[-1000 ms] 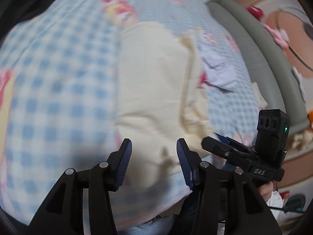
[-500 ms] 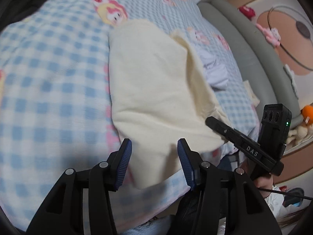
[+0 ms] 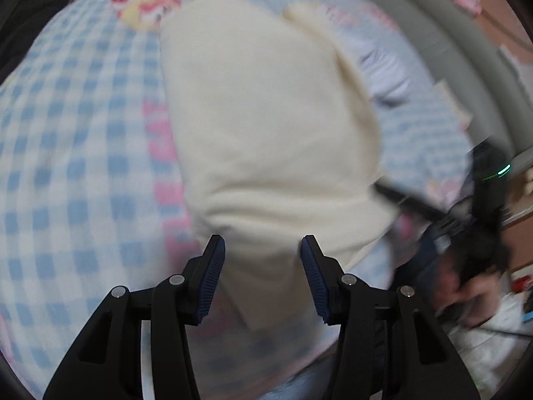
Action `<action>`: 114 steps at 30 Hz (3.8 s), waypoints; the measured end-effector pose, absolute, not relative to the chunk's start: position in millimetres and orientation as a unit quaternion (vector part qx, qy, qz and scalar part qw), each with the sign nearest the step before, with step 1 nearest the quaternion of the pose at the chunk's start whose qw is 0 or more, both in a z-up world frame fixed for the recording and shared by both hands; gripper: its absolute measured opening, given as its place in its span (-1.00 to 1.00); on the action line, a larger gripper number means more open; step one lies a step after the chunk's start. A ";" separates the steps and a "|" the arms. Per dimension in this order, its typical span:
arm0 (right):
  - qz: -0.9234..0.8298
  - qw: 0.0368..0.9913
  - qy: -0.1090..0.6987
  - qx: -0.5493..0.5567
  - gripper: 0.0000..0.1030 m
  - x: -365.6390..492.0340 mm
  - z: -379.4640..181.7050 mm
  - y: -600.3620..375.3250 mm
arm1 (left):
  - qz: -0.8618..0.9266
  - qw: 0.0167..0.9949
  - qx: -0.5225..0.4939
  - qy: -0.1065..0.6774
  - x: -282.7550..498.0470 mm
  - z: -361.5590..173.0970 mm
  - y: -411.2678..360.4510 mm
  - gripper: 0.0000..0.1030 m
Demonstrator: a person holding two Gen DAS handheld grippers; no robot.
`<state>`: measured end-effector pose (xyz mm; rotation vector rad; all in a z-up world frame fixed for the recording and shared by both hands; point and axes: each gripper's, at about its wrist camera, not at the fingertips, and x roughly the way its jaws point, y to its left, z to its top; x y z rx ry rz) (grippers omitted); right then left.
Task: Fold clothes
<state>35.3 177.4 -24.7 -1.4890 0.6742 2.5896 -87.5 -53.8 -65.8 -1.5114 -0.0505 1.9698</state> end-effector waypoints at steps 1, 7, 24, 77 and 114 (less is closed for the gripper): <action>0.846 0.044 0.218 -0.485 -0.58 36.7 -23.2 180.0 | 0.748 0.318 -0.583 -0.006 -87.3 -70.2 -52.6 0.08; 0.872 0.038 0.187 -0.451 -0.52 42.4 22.6 157.9 | 0.779 0.298 -0.551 0.010 -82.3 -46.6 -61.3 0.00; 0.859 -0.039 0.104 -0.500 -0.82 31.9 0.4 113.9 | 0.768 0.319 -0.553 0.055 -67.7 -62.1 -29.5 0.03; 0.855 -0.006 0.242 -0.459 -0.91 -70.7 -9.0 218.0 | 0.777 0.331 -0.527 -0.092 -202.1 -45.5 -22.0 0.08; 0.863 0.034 0.228 -0.450 -0.70 -93.7 -11.9 221.0 | 0.808 0.309 -0.500 -0.043 -205.6 -27.6 3.2 -0.04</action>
